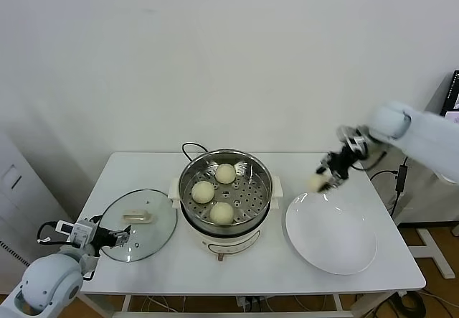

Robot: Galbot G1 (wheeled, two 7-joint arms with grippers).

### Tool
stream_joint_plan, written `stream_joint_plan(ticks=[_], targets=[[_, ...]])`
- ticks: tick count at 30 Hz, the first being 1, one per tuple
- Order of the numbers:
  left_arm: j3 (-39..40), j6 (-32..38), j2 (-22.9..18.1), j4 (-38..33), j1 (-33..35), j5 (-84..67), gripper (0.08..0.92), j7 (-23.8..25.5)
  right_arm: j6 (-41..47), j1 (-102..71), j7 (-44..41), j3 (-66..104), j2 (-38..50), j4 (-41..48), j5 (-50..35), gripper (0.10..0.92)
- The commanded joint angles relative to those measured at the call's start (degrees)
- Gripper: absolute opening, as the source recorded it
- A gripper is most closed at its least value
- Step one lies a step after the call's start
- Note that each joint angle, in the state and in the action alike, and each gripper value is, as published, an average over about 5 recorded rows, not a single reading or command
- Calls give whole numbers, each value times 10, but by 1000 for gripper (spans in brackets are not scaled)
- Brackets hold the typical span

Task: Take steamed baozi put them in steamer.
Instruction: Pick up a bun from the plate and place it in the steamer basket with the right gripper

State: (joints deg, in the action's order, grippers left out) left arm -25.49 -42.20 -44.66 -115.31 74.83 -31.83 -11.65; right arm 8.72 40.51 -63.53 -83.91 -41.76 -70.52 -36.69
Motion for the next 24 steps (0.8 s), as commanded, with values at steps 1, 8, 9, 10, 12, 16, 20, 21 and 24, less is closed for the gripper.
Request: stream_joint_plan(ticks=[1, 8, 9, 10, 12, 16, 20, 21, 24], targets=[[0, -12, 0, -1, 1, 1, 823, 1, 99, 124, 45, -94, -117, -31, -181, 458], [-1, -11, 1, 0, 2, 1, 823, 1, 133, 92, 95, -87, -175, -22, -220, 458], [-2, -11, 1, 0, 2, 1, 823, 1, 136, 84, 101, -85, -181, -21, -222, 458], [-2, -11, 1, 0, 2, 1, 823, 1, 139, 77, 106, -82, -187, -20, -222, 458], [-3, -10, 0, 2, 3, 1, 823, 1, 144, 62, 117, -78, -197, -20, -220, 458], [-5, -9, 0, 6, 5, 1, 823, 1, 154, 34, 139, -75, -210, -17, -215, 458], [-6, -7, -1, 9, 6, 1, 823, 1, 162, 3, 162, -75, -213, -14, -203, 458], [-6, -6, -1, 10, 6, 1, 823, 2, 164, -5, 169, -73, -213, -12, -199, 458], [-8, -5, 0, 13, 6, 1, 823, 2, 169, -29, 184, -64, -213, -8, -191, 458]])
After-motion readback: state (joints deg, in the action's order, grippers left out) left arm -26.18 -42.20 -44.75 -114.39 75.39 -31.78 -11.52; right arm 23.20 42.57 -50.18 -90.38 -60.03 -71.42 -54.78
